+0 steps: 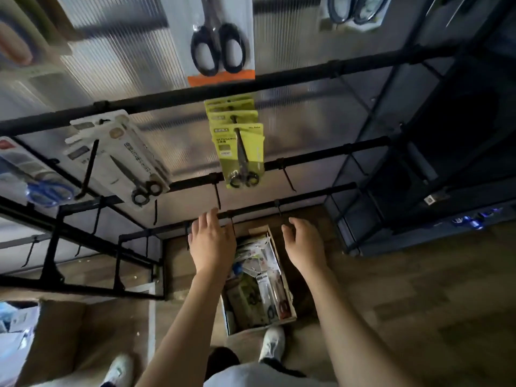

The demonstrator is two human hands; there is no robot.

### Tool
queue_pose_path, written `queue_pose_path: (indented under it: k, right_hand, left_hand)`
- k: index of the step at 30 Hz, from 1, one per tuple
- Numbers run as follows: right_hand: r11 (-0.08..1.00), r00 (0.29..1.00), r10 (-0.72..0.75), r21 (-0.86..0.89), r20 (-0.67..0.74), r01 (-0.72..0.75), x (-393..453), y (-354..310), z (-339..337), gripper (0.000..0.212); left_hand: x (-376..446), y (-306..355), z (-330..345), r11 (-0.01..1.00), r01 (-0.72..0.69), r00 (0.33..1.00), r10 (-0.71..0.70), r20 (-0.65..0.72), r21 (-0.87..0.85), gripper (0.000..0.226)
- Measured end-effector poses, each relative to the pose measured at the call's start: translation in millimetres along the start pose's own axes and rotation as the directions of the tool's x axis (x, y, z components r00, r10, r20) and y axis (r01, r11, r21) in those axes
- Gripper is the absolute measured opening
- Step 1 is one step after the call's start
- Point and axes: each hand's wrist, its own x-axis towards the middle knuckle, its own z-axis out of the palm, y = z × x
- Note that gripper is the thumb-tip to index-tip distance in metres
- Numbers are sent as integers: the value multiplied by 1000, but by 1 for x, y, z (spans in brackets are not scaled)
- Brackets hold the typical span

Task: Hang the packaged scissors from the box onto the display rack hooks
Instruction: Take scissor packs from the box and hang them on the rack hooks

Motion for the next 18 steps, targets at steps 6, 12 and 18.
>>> queue_pose_path:
  k: [6, 12, 18]
  right_hand:
    - [994, 997, 58, -93, 58, -53, -47, 26, 41, 33]
    - [969, 978, 126, -233, 168, -85, -94, 48, 90, 43]
    - [938, 948, 93, -346, 305, 19, -125, 77, 136, 47]
  left_hand:
    - [-45, -46, 39, 993, -27, 954, -8, 301, 113, 50]
    - [-73, -87, 70, 986, -96, 870, 18, 493, 134, 49]
    - [-91, -144, 104, 970, -123, 739, -52, 671, 211, 43]
